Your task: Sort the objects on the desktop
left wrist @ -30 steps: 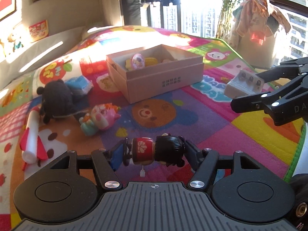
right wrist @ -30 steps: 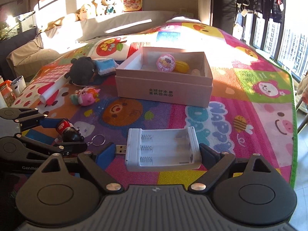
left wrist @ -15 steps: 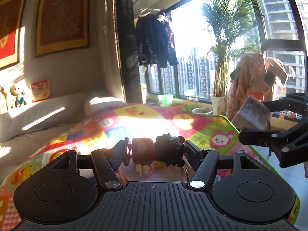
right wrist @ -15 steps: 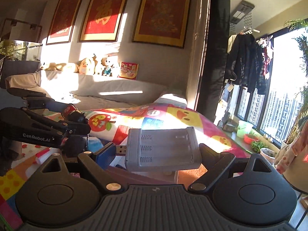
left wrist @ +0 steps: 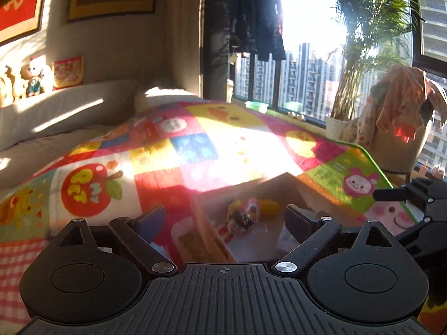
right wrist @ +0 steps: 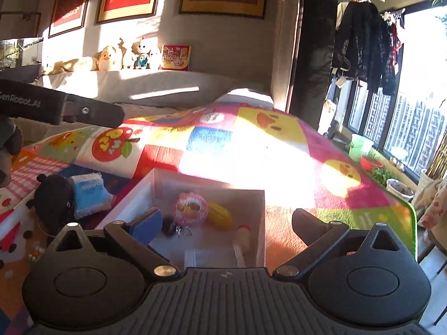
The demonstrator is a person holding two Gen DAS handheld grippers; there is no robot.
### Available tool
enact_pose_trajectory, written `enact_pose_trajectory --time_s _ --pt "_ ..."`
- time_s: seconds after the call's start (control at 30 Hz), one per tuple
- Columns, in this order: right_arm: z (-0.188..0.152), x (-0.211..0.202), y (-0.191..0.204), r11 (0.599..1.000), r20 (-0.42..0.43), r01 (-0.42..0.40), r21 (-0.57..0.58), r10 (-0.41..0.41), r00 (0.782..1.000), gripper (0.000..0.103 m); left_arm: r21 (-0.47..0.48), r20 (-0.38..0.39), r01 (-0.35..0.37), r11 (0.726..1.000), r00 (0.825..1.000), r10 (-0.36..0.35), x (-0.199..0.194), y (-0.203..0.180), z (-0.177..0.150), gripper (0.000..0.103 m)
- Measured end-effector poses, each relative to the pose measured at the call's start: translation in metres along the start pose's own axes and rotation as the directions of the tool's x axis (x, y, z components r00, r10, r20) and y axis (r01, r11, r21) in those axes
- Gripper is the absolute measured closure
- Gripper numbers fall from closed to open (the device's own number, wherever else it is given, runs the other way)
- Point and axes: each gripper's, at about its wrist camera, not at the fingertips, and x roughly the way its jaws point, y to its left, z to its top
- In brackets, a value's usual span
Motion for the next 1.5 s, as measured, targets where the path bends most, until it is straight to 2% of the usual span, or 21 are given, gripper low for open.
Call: enact_pose_trajectory --time_s 0.17,0.27,0.33,0.5,0.57,0.63,0.77,0.83,0.93,1.0,1.03,1.17,1.33,1.4,1.47,1.5 --pt "-0.037 -0.02 0.019 0.999 -0.044 -0.036 -0.034 0.034 0.998 0.002 -0.036 -0.089 -0.029 0.999 0.996 0.026 -0.034 0.012 -0.075 0.005" --pt "-0.041 -0.032 0.029 0.996 -0.066 -0.08 -0.037 0.077 0.995 0.0 -0.035 -0.124 -0.118 0.992 0.986 0.113 -0.049 0.019 -0.104 0.005" --pt "-0.037 -0.037 0.04 0.994 -0.071 -0.102 -0.049 0.098 0.993 0.0 -0.034 -0.12 -0.18 0.983 0.977 0.175 -0.063 0.024 -0.117 0.004" --pt "-0.033 -0.037 0.086 0.981 -0.091 -0.171 -0.09 0.163 0.983 0.0 -0.145 -0.074 -0.248 0.958 0.968 0.24 -0.103 0.053 -0.124 0.003" --pt "-0.033 -0.032 0.114 0.969 -0.106 -0.212 -0.13 0.199 0.974 0.009 -0.167 -0.064 -0.272 0.948 0.962 0.265 -0.113 0.063 -0.125 0.003" --pt "-0.034 -0.025 0.141 0.954 -0.128 -0.248 -0.169 0.228 0.965 0.014 -0.188 -0.066 -0.29 0.938 0.957 0.282 -0.12 0.072 -0.128 0.003" --pt "-0.031 -0.003 0.18 0.949 -0.169 -0.286 -0.133 0.263 0.95 0.012 -0.227 -0.072 -0.292 0.929 0.956 0.283 -0.129 0.081 -0.136 0.003" --pt "-0.029 0.011 0.193 0.96 -0.184 -0.261 -0.105 0.239 0.953 0.009 -0.236 -0.07 -0.292 0.927 0.957 0.283 -0.133 0.083 -0.139 0.002" --pt "-0.031 0.029 0.205 0.975 -0.223 -0.2 -0.099 0.174 0.959 0.009 -0.244 -0.067 -0.291 0.925 0.957 0.283 -0.135 0.085 -0.141 0.002" --pt "-0.033 0.031 0.202 0.975 -0.239 -0.209 -0.079 0.185 0.953 0.021 -0.245 -0.069 -0.297 0.923 0.955 0.289 -0.134 0.087 -0.142 0.002" --pt "-0.034 0.031 0.2 0.974 -0.248 -0.214 -0.076 0.19 0.95 0.031 -0.247 -0.072 -0.302 0.921 0.953 0.294 -0.132 0.088 -0.142 0.002" --pt "-0.037 0.012 0.181 0.978 -0.22 -0.193 -0.084 0.171 0.96 0.034 -0.246 -0.079 -0.324 0.914 0.946 0.314 -0.126 0.092 -0.142 0.002" --pt "-0.048 -0.021 0.14 0.984 -0.207 -0.154 -0.087 0.133 0.969 0.034 -0.191 -0.108 -0.368 0.91 0.929 0.353 -0.104 0.099 -0.138 0.003" --pt "-0.054 -0.029 0.122 0.992 -0.205 -0.098 -0.084 0.08 0.976 0.034 -0.168 -0.128 -0.376 0.912 0.925 0.358 -0.093 0.101 -0.137 0.008" --pt "-0.061 -0.035 0.099 0.998 -0.211 -0.036 -0.057 0.023 0.977 0.034 -0.154 -0.152 -0.384 0.91 0.92 0.362 -0.082 0.104 -0.134 0.023" --pt "-0.065 -0.037 0.09 0.999 -0.216 -0.012 -0.041 0.003 0.976 0.034 -0.153 -0.161 -0.392 0.907 0.916 0.369 -0.078 0.105 -0.132 0.024"
